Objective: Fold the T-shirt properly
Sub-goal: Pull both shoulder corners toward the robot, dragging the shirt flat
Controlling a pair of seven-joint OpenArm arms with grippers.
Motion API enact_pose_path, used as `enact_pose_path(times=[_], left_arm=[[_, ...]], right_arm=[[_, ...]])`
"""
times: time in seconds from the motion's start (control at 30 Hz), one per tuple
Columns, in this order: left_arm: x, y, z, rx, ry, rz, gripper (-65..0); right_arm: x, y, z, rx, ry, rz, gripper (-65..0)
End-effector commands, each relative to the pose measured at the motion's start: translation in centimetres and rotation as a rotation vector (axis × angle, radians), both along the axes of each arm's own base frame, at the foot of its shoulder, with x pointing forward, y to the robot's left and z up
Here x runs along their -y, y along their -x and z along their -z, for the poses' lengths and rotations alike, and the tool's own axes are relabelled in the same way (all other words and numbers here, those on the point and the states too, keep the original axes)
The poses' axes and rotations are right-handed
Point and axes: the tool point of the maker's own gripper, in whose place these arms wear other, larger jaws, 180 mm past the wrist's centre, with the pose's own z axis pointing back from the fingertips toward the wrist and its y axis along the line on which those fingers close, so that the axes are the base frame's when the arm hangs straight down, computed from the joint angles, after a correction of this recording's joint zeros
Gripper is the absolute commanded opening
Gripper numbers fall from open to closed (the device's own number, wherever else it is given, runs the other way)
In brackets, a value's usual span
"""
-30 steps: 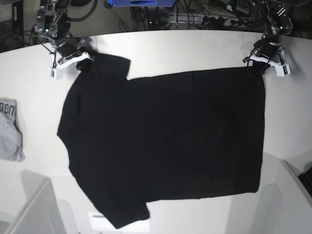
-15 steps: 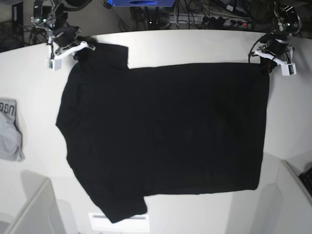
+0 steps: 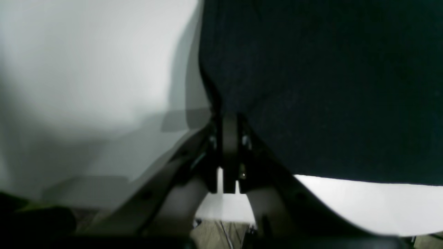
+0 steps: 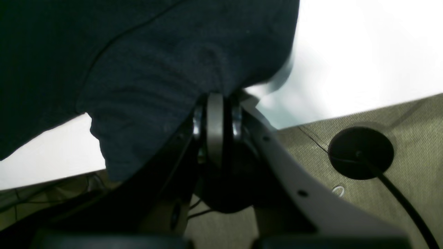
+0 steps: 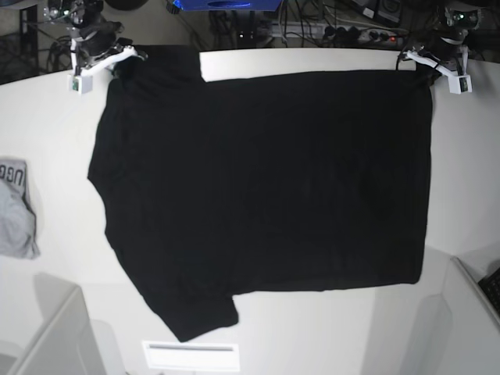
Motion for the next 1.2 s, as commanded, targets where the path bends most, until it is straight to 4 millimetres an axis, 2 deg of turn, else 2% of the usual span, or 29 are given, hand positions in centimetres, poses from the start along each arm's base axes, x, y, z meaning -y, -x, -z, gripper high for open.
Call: enact_pose_path(times=[0.0, 0.13, 0.37, 0.5, 0.57, 0.97, 1.17], left_arm=[[0.0, -0.4, -1.3, 0.038, -0.017, 0.02, -65.0], [1.0, -0.8, -2.5, 0.063, -0.021, 0.046, -65.0], [1.8, -3.0, -4.5, 0.14, -0.035, 0.067, -65.0], [1.8, -4.0, -4.1, 0.089, -0.018, 0.072, -65.0], [1.1, -4.6, -4.4, 0.083, -0.023, 0.055, -65.0], [1.2, -7.3, -5.1, 0.113, -0.003, 0.029, -65.0], [0.3, -8.6, -5.6, 0.136, 0.0, -0.049, -65.0]], right_arm=[[0.1, -0.6, -0.9, 0.037, 0.008, -0.009, -65.0], [-0.2, -1.5, -1.9, 0.071, 0.011, -0.021, -65.0], [-0.3, -4.2, -3.5, 0.151, 0.015, -0.032, -65.0], [-0.4, -5.5, -3.8, 0.151, 0.01, -0.047, -65.0], [-0.6, -6.2, -4.0, 0.153, 0.004, -0.058, -65.0], [-1.3, -10.4, -5.7, 0.188, -0.012, -0.097, -65.0], [-1.5, -12.6, -6.3, 0.193, -0.024, -0.115, -65.0]])
